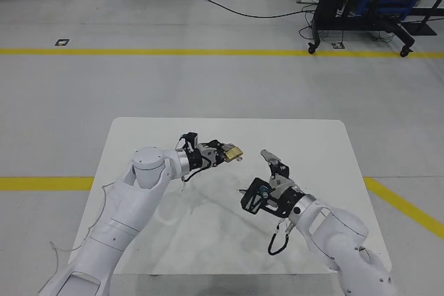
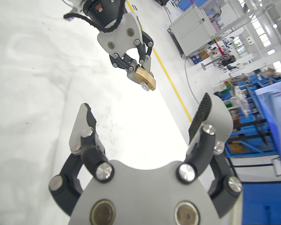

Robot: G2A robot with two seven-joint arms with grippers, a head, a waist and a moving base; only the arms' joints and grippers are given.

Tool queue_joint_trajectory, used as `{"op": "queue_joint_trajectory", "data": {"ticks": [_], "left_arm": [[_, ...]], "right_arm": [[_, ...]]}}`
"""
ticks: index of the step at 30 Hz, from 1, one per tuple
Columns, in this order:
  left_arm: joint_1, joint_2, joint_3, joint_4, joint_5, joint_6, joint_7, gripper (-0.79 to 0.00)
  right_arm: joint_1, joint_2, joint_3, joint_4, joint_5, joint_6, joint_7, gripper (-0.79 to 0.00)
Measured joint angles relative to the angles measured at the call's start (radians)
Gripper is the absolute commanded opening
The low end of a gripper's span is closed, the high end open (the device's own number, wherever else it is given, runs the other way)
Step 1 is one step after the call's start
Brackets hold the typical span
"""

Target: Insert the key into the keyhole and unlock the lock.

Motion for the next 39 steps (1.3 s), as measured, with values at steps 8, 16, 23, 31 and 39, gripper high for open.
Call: {"op": "queue_joint_trajectory", "data": {"ticks": [8,16,23,31,39], "left_arm": [[0.0,0.003,-0.003,-0.013,0.037,-0.059,-0.001,-0.785],[0.001,0.007,0.024,-0.031,0.056,-0.146,-0.168,-0.785],[-0.009,0.009,0.045,-0.02,0.083,-0.156,-0.241,-0.785],[-0.016,0.009,0.051,-0.013,0.077,-0.158,-0.264,-0.785],[-0.02,0.01,0.052,-0.009,0.075,-0.17,-0.266,-0.785]], "right_arm": [[-0.073,0.023,0.176,0.047,0.374,-0.274,-0.076,-0.785],[0.012,0.03,0.139,0.169,0.623,-0.405,-0.026,-0.785],[0.098,0.032,0.094,0.251,0.715,-0.41,0.002,-0.785],[0.163,0.032,0.06,0.317,0.748,-0.362,0.023,-0.785],[0.188,0.036,0.044,0.33,0.758,-0.334,0.039,-0.785]]}}
